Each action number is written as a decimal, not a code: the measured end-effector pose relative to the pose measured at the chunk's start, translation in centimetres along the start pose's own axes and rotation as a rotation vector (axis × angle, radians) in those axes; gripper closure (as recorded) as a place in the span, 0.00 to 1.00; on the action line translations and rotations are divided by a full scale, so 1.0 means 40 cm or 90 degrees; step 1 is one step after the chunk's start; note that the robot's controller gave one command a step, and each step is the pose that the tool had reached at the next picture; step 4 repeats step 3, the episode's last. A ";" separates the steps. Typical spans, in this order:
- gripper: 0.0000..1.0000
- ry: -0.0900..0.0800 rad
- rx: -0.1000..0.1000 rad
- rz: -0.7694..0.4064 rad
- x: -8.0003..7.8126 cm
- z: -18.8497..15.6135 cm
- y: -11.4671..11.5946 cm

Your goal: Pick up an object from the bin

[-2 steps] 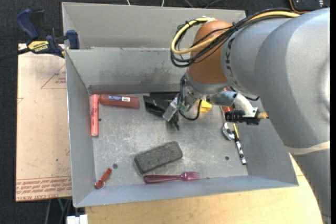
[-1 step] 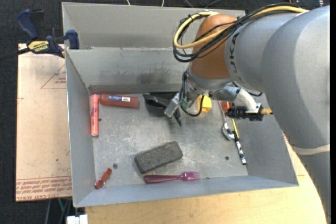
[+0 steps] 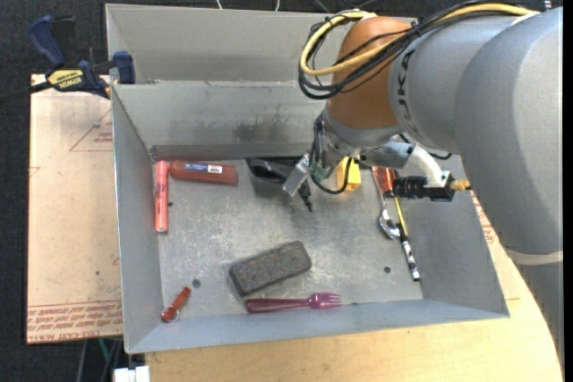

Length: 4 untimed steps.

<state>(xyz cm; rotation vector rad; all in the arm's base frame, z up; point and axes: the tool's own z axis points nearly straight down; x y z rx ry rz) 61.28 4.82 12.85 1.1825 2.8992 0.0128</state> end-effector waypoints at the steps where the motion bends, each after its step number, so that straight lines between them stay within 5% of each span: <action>1: 1.00 -0.001 -0.002 -0.001 -0.002 -0.031 0.002; 4: 1.00 -0.001 -0.001 -0.003 -0.002 -0.122 0.003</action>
Offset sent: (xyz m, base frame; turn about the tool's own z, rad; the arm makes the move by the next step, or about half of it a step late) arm 0.0006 0.0001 0.0571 -0.0012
